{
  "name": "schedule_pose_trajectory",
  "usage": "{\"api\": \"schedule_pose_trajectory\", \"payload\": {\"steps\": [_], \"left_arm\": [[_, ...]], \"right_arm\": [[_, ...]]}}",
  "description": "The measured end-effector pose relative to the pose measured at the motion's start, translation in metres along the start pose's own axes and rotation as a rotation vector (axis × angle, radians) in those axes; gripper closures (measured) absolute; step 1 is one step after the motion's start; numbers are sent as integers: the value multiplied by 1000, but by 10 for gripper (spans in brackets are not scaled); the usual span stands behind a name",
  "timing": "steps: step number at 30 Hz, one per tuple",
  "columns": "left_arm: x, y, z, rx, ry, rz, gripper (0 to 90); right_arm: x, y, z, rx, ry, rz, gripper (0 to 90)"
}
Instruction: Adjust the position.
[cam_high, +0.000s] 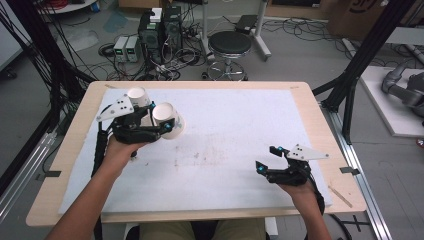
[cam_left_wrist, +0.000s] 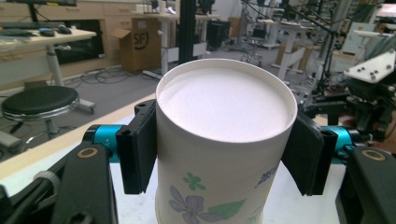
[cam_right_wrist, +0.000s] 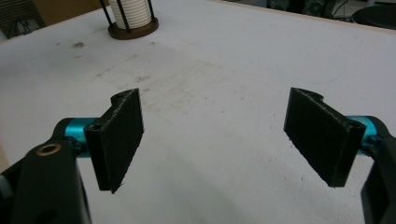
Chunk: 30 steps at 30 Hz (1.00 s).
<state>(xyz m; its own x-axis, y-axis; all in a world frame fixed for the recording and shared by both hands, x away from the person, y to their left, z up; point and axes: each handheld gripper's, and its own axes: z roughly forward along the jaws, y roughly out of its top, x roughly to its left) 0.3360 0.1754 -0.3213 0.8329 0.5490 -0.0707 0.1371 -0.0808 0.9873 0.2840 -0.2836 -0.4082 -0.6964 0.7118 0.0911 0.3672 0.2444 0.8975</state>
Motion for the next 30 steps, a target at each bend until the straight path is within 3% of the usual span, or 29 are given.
{"api": "schedule_pose_trajectory", "payload": {"steps": [12, 24, 30], "left_arm": [[-11, -20, 16, 36, -42, -3, 343], [-25, -36, 24, 56, -74, -6, 344], [-28, -37, 28, 66, -101, -5, 344]], "right_arm": [[6, 1, 4, -9, 55, -6, 204], [19, 12, 21, 16, 138, -69, 203], [25, 21, 27, -3, 193, -100, 198]]}}
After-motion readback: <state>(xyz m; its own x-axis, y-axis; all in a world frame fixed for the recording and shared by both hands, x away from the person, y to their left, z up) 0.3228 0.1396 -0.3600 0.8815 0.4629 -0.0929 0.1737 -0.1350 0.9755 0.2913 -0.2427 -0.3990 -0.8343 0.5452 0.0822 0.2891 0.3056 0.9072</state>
